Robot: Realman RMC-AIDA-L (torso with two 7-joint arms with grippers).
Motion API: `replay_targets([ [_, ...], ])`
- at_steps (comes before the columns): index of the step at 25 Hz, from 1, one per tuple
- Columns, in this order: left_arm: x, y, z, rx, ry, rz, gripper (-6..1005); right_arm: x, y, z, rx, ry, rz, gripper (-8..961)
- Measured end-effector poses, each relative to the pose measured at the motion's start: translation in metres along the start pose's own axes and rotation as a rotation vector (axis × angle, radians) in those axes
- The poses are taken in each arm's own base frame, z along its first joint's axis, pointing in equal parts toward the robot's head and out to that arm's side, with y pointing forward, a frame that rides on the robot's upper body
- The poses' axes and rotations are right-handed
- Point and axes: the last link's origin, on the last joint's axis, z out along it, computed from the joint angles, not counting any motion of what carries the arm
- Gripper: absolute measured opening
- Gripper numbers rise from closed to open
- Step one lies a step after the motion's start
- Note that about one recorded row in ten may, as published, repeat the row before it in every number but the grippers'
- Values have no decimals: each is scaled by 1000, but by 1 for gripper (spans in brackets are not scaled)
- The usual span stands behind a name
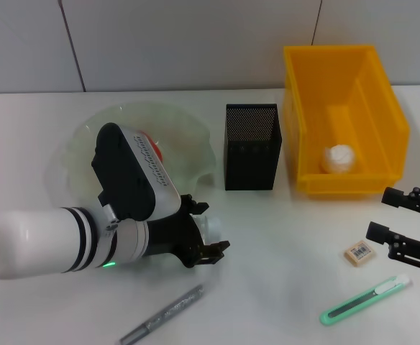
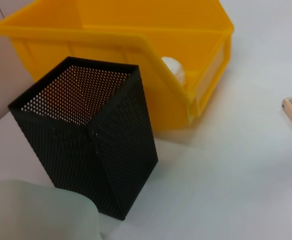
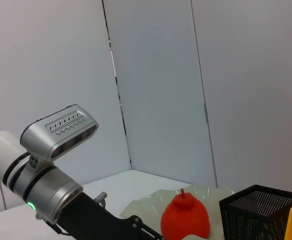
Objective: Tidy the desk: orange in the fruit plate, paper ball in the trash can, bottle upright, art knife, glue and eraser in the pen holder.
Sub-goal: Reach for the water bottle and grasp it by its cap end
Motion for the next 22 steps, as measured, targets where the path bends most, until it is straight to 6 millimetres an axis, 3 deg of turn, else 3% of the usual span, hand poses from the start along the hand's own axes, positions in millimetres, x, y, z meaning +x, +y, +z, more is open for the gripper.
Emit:
replay_targets([
  [22, -7, 4, -1, 5, -32, 55, 726, -2, -1, 5, -9, -9, 8, 706],
])
